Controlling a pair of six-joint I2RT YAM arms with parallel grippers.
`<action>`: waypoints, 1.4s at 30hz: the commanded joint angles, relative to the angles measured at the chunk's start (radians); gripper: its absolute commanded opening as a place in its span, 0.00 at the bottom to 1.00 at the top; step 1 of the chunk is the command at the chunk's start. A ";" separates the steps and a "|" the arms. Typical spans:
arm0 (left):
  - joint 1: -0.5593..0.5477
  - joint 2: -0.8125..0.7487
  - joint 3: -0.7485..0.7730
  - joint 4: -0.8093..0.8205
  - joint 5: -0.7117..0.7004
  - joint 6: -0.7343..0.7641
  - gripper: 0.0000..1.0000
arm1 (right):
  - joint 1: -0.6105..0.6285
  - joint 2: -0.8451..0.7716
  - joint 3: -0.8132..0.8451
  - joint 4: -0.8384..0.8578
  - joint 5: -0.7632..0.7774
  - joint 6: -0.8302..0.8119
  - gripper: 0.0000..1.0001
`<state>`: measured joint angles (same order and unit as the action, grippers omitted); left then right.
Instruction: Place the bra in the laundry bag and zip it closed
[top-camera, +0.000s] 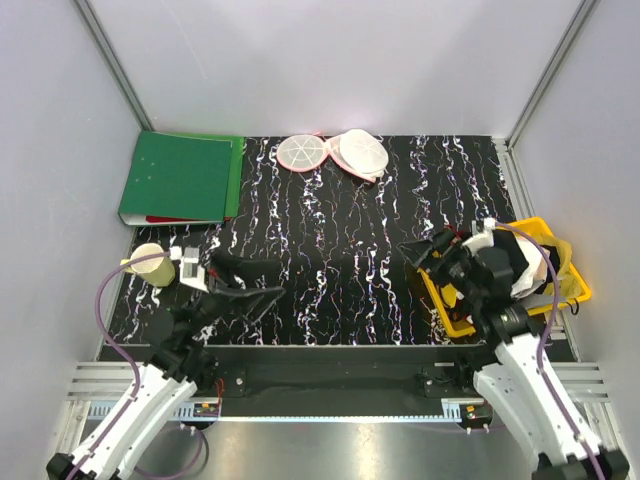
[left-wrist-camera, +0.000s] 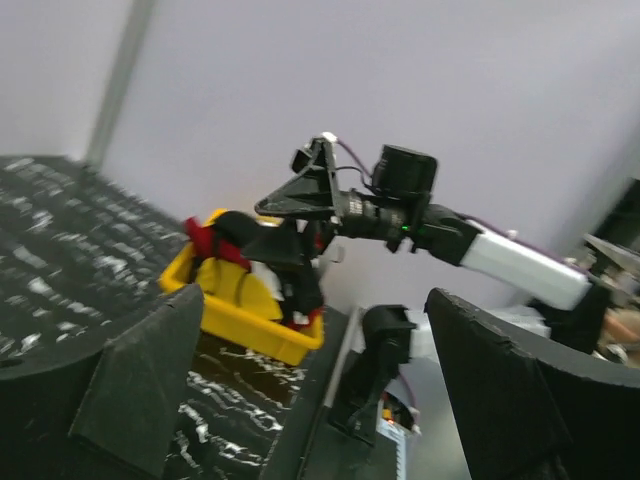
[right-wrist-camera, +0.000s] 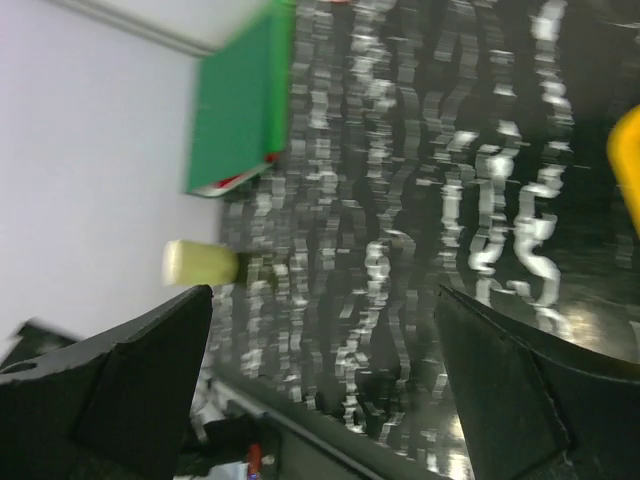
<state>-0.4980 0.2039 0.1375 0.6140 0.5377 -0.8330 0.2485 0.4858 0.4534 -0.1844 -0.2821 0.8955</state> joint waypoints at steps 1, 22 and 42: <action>0.003 0.049 0.176 -0.406 -0.266 0.123 0.99 | -0.002 0.222 0.149 -0.010 0.168 -0.127 1.00; 0.004 0.203 0.341 -0.800 -0.482 0.215 0.99 | 0.164 1.804 1.263 0.370 0.526 -1.152 1.00; 0.006 0.400 0.488 -0.898 -0.594 0.126 0.99 | 0.215 1.699 1.426 -0.002 0.392 -1.024 0.00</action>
<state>-0.4953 0.5316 0.4961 -0.2325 0.0494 -0.7086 0.4267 2.4786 1.9488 -0.0013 0.3439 -0.4404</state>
